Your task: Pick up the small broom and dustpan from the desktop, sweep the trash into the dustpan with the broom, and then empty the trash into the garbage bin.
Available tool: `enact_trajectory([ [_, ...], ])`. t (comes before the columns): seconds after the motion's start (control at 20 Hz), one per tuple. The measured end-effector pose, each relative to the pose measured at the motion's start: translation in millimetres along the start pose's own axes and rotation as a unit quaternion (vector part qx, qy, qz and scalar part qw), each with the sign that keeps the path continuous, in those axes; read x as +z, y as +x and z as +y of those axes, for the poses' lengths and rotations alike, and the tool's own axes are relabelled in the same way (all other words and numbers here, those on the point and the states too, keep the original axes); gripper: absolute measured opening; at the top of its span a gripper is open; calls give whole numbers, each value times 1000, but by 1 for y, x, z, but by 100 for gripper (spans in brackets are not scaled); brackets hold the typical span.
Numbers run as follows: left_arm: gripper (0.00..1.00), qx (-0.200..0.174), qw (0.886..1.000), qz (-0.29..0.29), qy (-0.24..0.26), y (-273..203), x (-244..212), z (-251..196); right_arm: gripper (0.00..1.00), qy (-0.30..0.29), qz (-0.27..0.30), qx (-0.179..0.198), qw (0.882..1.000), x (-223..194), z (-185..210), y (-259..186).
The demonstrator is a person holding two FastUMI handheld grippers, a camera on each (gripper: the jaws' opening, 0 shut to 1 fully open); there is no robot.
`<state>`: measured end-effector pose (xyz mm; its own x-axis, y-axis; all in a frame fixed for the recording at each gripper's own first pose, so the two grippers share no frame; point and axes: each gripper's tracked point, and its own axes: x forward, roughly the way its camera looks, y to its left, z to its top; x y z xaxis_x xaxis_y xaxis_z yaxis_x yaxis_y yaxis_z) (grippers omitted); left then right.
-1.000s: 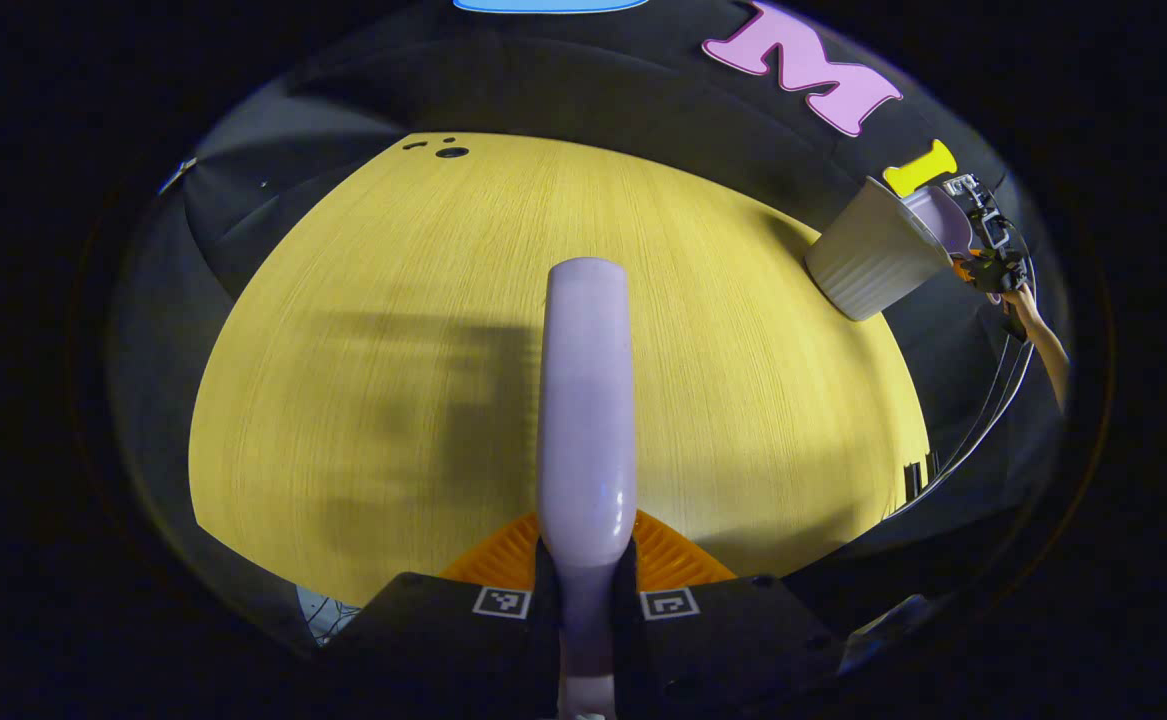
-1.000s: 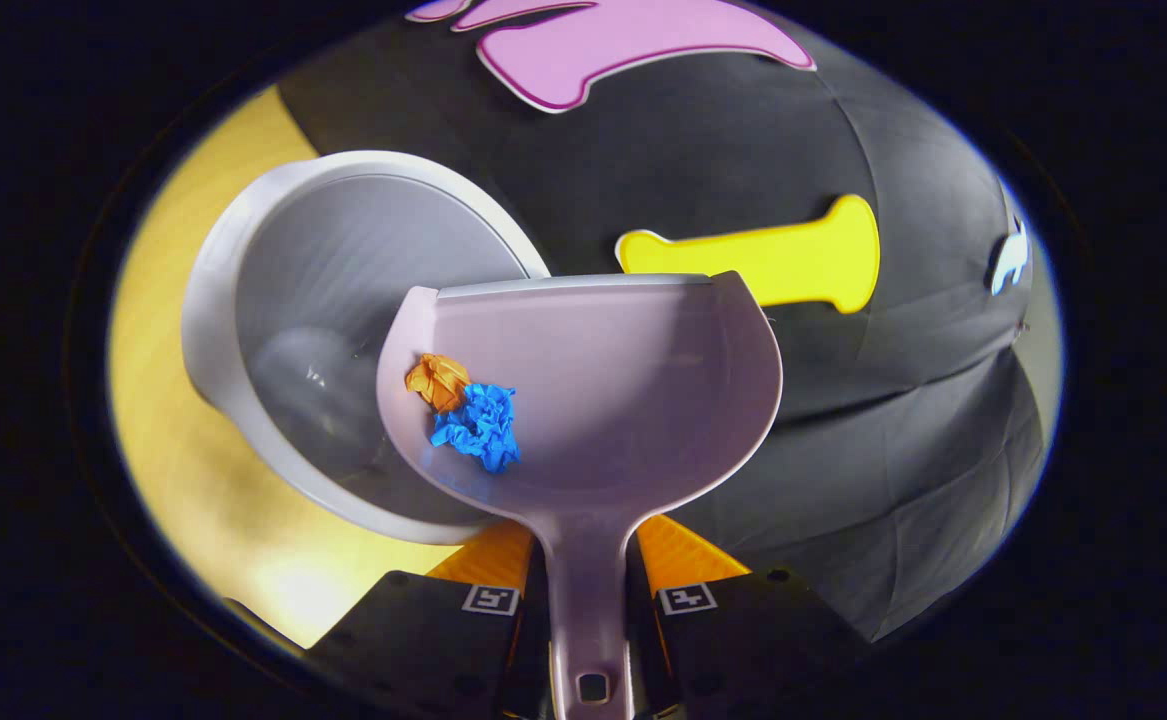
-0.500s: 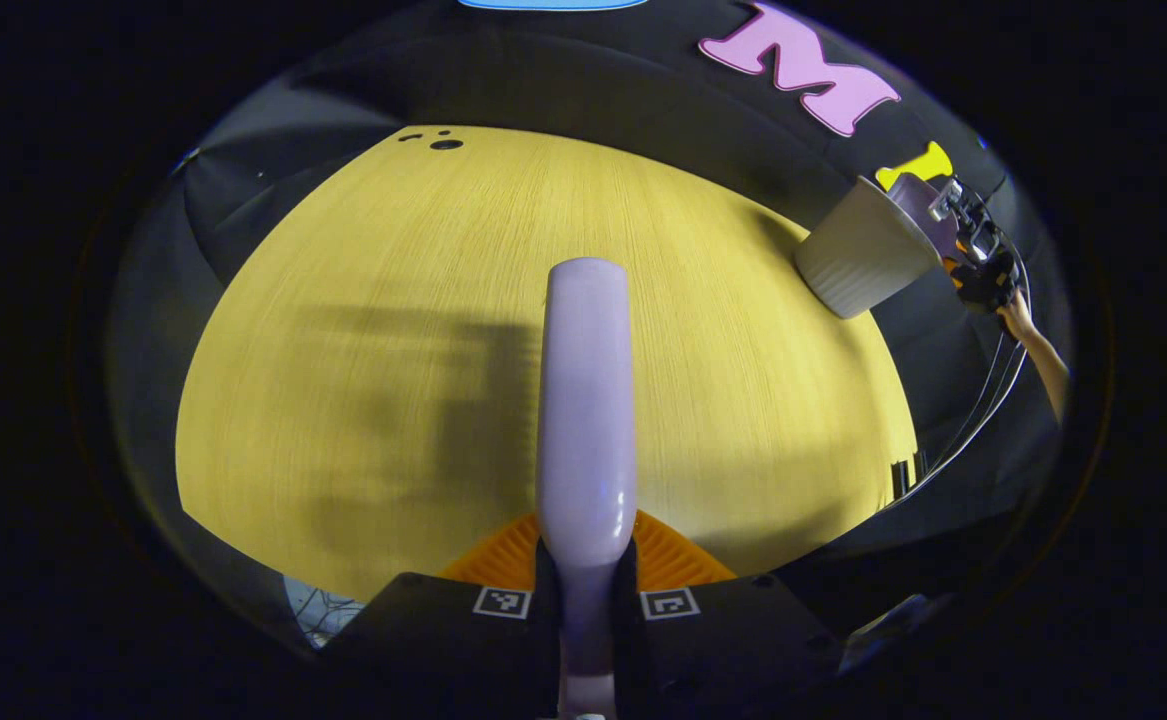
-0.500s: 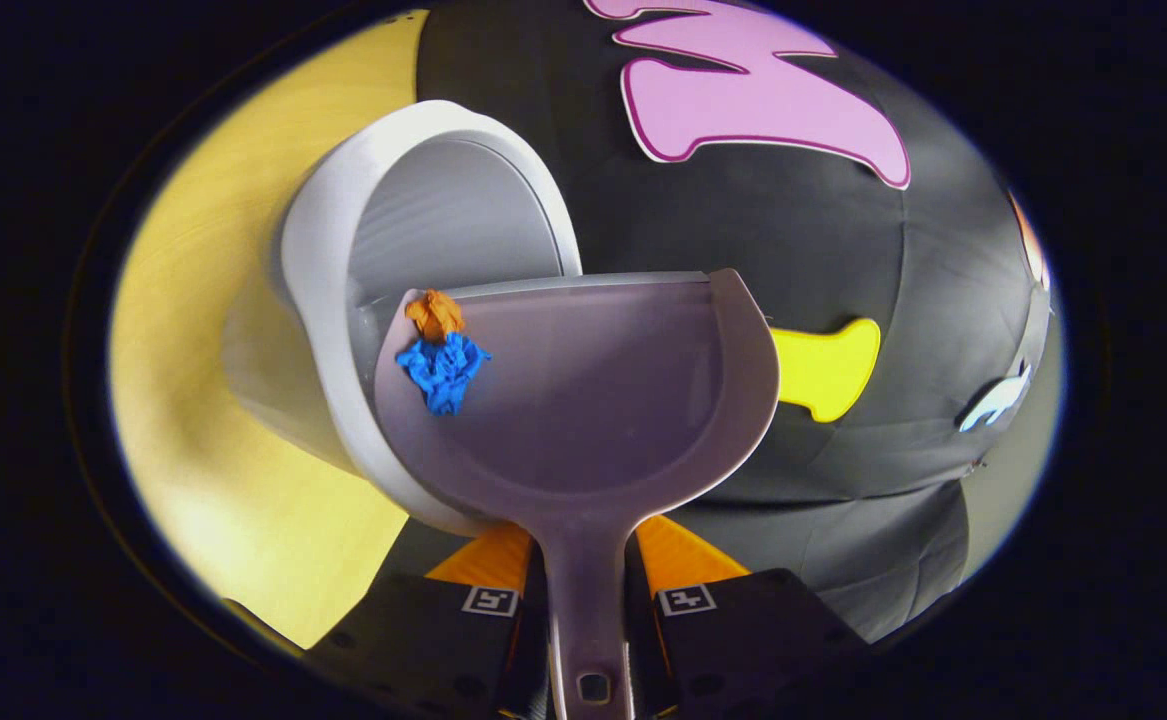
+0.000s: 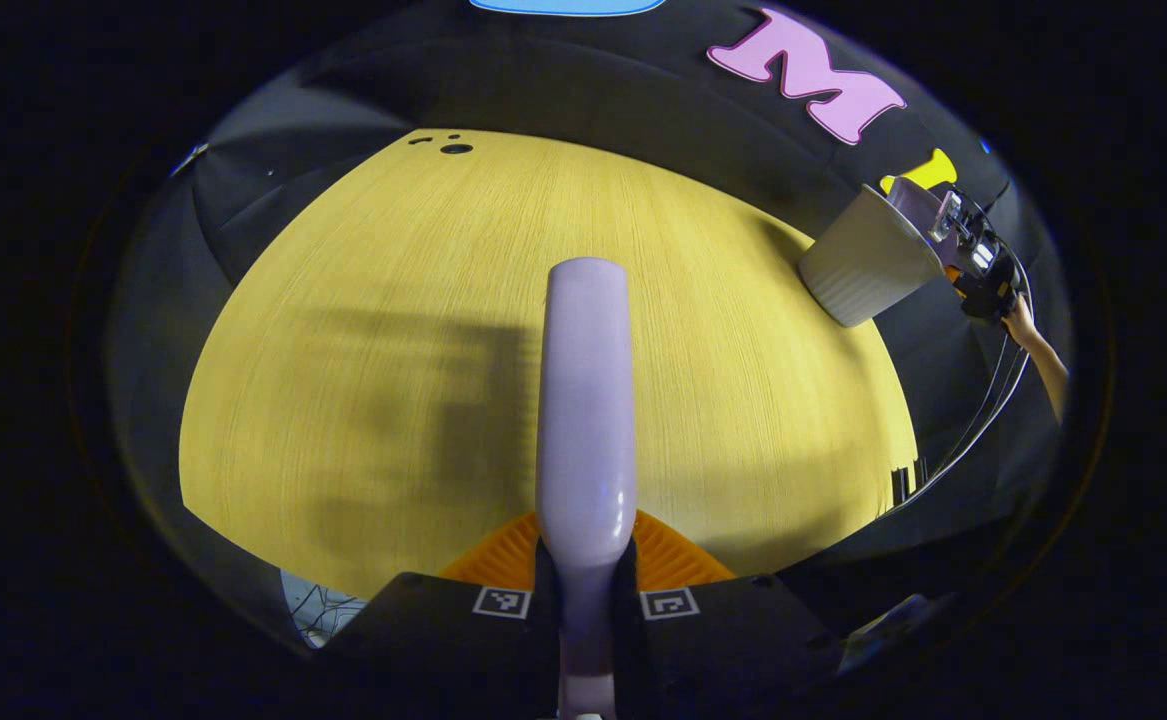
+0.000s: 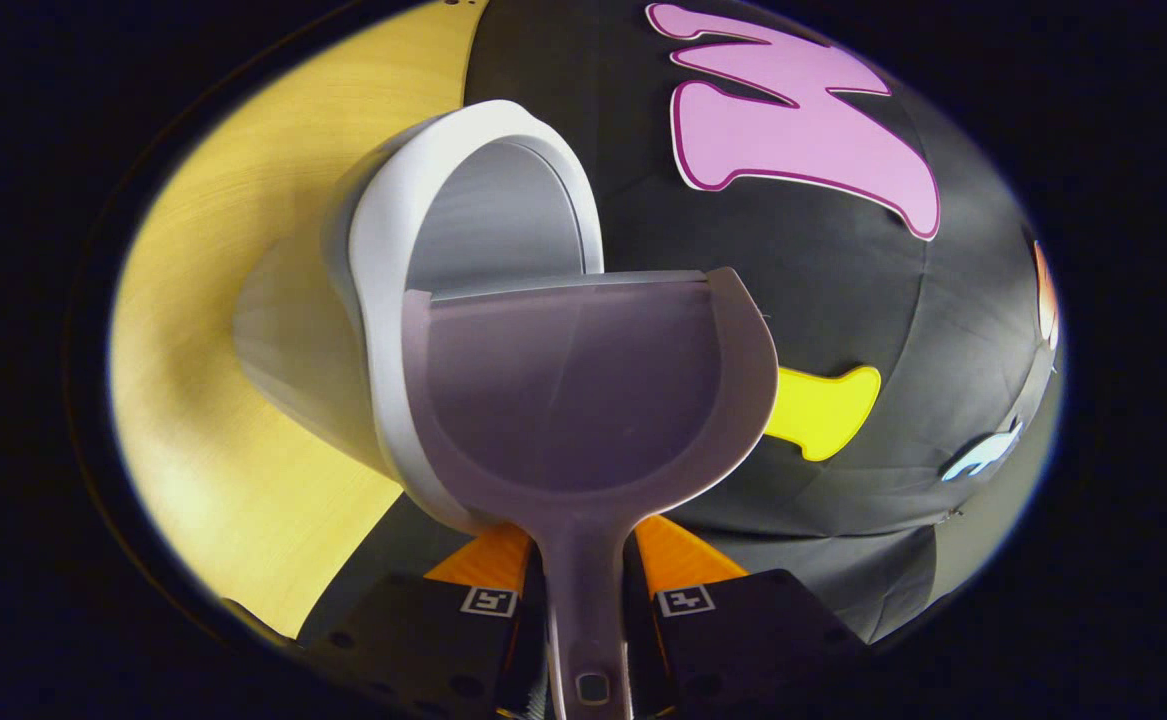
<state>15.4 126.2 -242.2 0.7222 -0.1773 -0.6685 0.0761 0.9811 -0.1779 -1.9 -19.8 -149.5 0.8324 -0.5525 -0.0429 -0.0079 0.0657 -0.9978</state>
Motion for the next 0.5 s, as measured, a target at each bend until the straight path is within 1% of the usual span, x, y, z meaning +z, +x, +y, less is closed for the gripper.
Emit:
enact_trajectory([
  [0.05, 25, 2, 1000, -4, 3, -1, 2, 0, 36, 17, 5, 6, 1000, 1, -4, -1],
  [0.1, 25, 3, 1000, -10, 5, -2, 5, -1, 39, 38, 11, 9, 999, 3, -12, 1],
  [0.2, 25, 4, 1000, -21, 9, -4, 13, -3, 33, 90, 17, 12, 996, 7, -26, 4],
  [0.25, 25, 5, 1000, -25, 12, -5, 16, -5, 36, 120, 21, 14, 993, 7, -31, 4],
  [0.35, 25, 5, 999, -34, 19, -8, 22, -9, 36, 181, 29, 17, 983, 6, -44, 0],
  [0.4, 25, 4, 999, -39, 23, -10, 25, -12, 39, 212, 30, 18, 977, 6, -51, -6],
  [0.45, 25, 5, 999, -44, 29, -12, 28, -15, 36, 245, 28, 19, 969, 8, -59, -12],
  [0.5, 25, 9, 998, -52, 35, -14, 31, -17, 36, 277, 24, 18, 960, 11, -64, -16],
])
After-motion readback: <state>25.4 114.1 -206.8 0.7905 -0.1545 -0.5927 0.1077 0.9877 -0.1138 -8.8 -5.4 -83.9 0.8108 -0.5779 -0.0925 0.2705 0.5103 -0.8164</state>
